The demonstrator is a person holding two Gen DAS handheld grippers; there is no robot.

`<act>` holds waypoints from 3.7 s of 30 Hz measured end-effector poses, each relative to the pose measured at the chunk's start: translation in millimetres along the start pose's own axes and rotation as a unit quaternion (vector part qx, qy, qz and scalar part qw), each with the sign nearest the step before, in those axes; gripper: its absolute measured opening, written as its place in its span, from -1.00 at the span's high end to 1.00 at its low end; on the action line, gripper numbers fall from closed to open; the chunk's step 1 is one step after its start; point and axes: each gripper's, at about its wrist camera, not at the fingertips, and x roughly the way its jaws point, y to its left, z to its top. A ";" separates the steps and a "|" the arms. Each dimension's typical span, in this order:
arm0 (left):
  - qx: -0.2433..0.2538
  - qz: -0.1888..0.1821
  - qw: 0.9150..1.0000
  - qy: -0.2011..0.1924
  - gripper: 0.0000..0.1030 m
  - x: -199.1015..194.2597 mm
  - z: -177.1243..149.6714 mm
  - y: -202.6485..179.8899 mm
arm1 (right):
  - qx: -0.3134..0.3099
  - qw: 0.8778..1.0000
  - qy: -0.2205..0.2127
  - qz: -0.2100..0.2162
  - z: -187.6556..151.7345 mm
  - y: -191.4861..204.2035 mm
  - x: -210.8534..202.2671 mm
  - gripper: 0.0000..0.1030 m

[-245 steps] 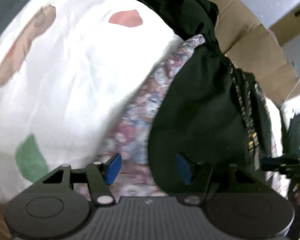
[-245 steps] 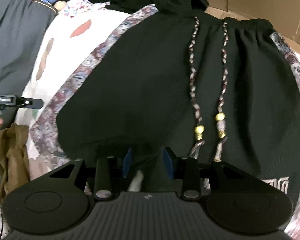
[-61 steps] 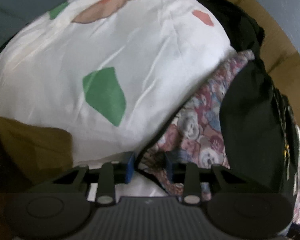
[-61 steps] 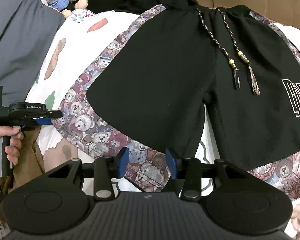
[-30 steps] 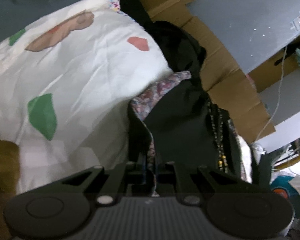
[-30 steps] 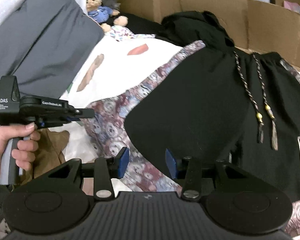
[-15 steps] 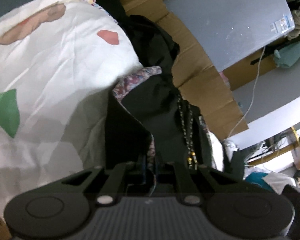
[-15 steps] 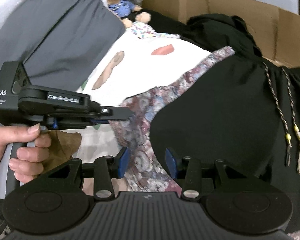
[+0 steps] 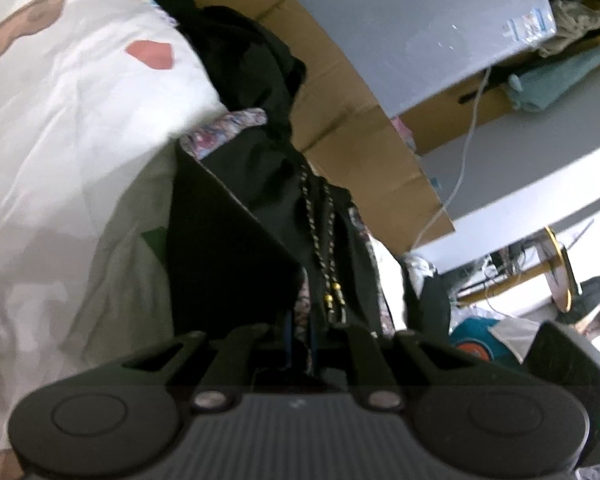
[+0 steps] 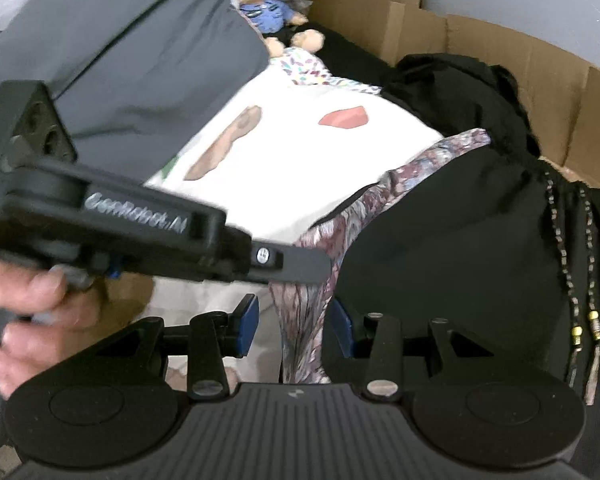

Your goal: Fold clothes

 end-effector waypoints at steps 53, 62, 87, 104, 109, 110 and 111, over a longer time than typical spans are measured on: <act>-0.007 0.179 0.983 0.044 -0.01 52.8 0.9 -125.6 | 0.012 0.999 0.047 0.003 24.0 -173.4 -116.8 0.93; 0.006 0.183 0.982 0.041 -0.01 71.3 -8.8 -119.6 | 0.050 0.999 0.015 0.002 8.1 -193.6 -127.0 0.93; -0.049 0.192 0.971 0.131 -0.01 127.0 -79.7 -69.2 | 0.084 0.995 0.047 -0.035 -59.4 -262.0 -114.3 0.94; -0.042 0.194 0.967 0.160 -0.02 143.4 -89.9 -82.2 | 0.120 0.989 0.062 -0.054 -96.1 -306.0 -120.3 0.94; -0.039 0.194 0.968 0.157 -0.05 144.7 -86.8 -89.0 | 0.127 0.988 0.068 -0.060 -105.1 -313.3 -122.1 0.94; -0.037 0.194 0.967 0.158 -0.05 145.3 -87.1 -90.4 | 0.131 0.987 0.070 -0.061 -108.0 -316.8 -122.6 0.94; -0.036 0.194 0.967 0.159 -0.05 145.9 -87.4 -91.8 | 0.132 0.987 0.070 -0.063 -109.2 -318.6 -122.7 0.94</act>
